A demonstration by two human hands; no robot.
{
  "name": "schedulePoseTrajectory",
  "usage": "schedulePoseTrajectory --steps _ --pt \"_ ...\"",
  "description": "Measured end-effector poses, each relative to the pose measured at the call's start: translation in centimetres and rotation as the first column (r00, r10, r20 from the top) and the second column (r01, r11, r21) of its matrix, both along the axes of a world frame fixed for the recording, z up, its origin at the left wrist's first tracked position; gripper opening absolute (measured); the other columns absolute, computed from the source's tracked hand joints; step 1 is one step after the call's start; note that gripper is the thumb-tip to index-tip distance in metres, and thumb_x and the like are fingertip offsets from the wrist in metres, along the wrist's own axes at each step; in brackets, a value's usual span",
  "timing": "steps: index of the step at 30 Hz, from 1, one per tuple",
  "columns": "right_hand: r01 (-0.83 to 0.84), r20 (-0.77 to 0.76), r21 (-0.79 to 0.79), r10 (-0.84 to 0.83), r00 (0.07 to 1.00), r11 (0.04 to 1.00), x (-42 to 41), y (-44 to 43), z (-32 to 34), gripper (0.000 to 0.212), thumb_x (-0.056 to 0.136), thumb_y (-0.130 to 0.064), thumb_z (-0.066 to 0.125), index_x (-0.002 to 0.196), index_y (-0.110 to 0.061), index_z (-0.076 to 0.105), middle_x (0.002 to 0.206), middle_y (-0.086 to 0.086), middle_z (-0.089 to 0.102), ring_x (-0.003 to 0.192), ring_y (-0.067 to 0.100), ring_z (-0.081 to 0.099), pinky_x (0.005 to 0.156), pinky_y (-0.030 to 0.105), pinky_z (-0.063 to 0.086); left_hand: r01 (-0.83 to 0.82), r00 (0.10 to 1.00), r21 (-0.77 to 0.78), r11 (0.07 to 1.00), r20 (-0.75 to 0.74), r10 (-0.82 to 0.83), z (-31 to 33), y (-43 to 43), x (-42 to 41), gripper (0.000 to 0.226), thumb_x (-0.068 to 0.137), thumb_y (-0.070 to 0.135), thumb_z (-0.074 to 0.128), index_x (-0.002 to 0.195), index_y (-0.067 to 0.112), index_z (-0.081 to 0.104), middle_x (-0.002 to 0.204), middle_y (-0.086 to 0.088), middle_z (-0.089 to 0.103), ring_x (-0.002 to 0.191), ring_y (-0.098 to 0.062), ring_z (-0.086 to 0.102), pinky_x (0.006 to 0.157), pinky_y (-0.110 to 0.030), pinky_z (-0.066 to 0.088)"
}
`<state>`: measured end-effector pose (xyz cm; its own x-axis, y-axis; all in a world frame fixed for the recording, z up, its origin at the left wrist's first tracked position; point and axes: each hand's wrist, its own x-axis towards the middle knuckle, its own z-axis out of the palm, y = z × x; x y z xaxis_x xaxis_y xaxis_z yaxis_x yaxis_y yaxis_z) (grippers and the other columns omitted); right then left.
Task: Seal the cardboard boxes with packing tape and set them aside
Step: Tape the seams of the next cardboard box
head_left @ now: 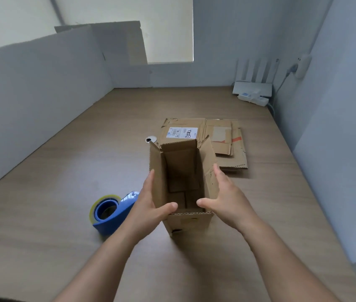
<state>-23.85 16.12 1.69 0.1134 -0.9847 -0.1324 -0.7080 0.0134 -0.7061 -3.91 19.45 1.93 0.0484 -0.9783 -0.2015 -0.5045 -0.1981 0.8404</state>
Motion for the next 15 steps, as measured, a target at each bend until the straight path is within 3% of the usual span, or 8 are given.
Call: schedulePoseTrajectory --steps 2,4,6,8,11,15 --pt "0.013 0.086 -0.012 -0.012 0.996 1.000 0.2 0.2 -0.4 0.100 0.083 -0.024 0.069 0.153 -0.032 -0.002 0.157 -0.004 0.023 0.140 0.019 0.031 0.107 0.033 0.033 -0.037 0.999 0.010 0.999 -0.037 0.037 -0.3 0.8 0.2 0.112 0.081 0.027 0.075 0.149 0.041 -0.014 0.156 0.015 0.009 0.143 -0.011 0.019 0.110 -0.028 0.028" --pt "0.061 0.124 -0.045 -0.055 0.991 0.997 0.6 0.5 -0.6 0.084 0.090 -0.016 0.059 0.154 -0.027 0.005 0.151 0.003 0.038 0.131 0.026 0.043 0.102 0.035 0.037 -0.132 0.990 0.037 0.991 -0.038 0.133 -1.1 1.3 0.4 0.117 0.078 0.036 0.077 0.147 0.043 -0.017 0.159 0.009 0.008 0.142 -0.021 0.028 0.111 -0.038 0.034" --pt "0.089 0.098 -0.113 -0.078 0.992 0.990 1.0 0.8 -0.7 0.059 0.095 -0.013 0.048 0.150 -0.021 0.028 0.136 0.009 0.055 0.120 0.030 0.052 0.097 0.036 0.041 -0.199 0.979 0.048 0.979 -0.031 0.200 -1.6 1.7 0.5 0.110 0.075 0.044 0.076 0.150 0.042 -0.006 0.157 0.007 0.020 0.137 -0.023 0.036 0.106 -0.045 0.043" --pt "0.083 0.073 -0.186 -0.070 0.995 0.979 1.4 1.3 -0.3 0.046 0.096 -0.013 0.044 0.142 -0.020 0.044 0.122 0.012 0.064 0.111 0.033 0.057 0.091 0.038 0.045 -0.154 0.986 0.015 0.988 -0.059 0.155 -1.8 2.5 0.5 0.097 0.079 0.039 0.074 0.151 0.038 0.010 0.148 0.015 0.036 0.133 -0.013 0.042 0.103 -0.042 0.046" --pt "0.084 0.097 -0.273 -0.059 0.994 0.958 2.0 2.4 1.0 0.042 0.097 -0.015 0.044 0.138 -0.019 0.048 0.114 0.012 0.067 0.106 0.035 0.059 0.088 0.043 0.047 -0.102 0.988 -0.094 0.990 -0.128 0.090 -1.1 4.0 0.4 0.071 0.081 0.032 0.071 0.142 0.040 0.034 0.124 0.025 0.059 0.112 0.001 0.058 0.098 -0.032 0.049" --pt "0.048 0.130 -0.353 -0.002 0.991 0.934 3.8 4.7 3.2 0.037 0.099 -0.024 0.044 0.134 -0.020 0.052 0.109 0.007 0.070 0.102 0.031 0.061 0.087 0.042 0.047 -0.272 0.950 -0.212 0.939 -0.216 0.226 0.8 6.5 2.1 0.022 0.097 0.027 0.052 0.117 0.031 0.061 0.100 0.013 0.070 0.099 -0.012 0.065 0.093 -0.040 0.051"
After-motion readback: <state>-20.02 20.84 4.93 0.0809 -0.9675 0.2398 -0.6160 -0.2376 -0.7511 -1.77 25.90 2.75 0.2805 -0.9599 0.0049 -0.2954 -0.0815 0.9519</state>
